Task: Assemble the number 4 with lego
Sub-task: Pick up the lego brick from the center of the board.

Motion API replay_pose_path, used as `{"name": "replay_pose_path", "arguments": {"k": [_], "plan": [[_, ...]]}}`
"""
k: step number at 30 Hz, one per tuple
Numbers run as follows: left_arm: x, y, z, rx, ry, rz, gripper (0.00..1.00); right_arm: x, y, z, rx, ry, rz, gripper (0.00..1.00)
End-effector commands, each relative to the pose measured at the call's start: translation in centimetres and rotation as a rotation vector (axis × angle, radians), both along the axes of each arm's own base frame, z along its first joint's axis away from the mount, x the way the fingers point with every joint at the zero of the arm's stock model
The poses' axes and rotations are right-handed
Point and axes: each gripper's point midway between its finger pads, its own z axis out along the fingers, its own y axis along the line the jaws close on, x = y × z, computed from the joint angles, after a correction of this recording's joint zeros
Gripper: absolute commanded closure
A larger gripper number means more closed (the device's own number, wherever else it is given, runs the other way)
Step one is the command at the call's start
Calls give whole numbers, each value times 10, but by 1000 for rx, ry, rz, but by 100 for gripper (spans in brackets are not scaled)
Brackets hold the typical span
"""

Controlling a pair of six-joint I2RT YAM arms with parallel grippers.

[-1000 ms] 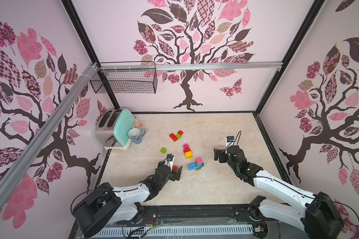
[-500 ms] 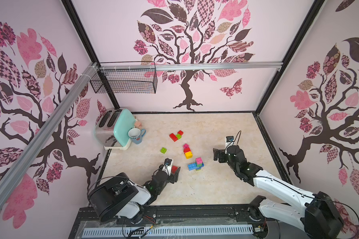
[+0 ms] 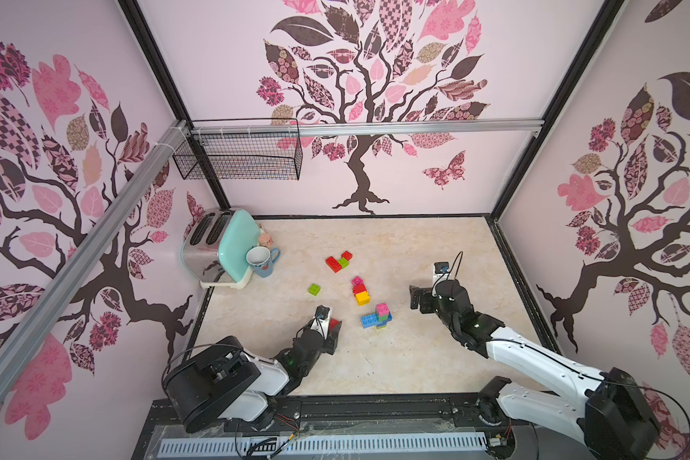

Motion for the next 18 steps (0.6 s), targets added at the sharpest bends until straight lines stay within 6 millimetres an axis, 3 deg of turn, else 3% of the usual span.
{"name": "replay_pose_path", "arguments": {"k": [1,18], "plan": [[-4,-3,-9,33,40,-24,42,3,-3,3,6,-9,-24,0],[-3,-8,-16,48,63,-38,46,3,-4,5,12,-15,-25,0]]}}
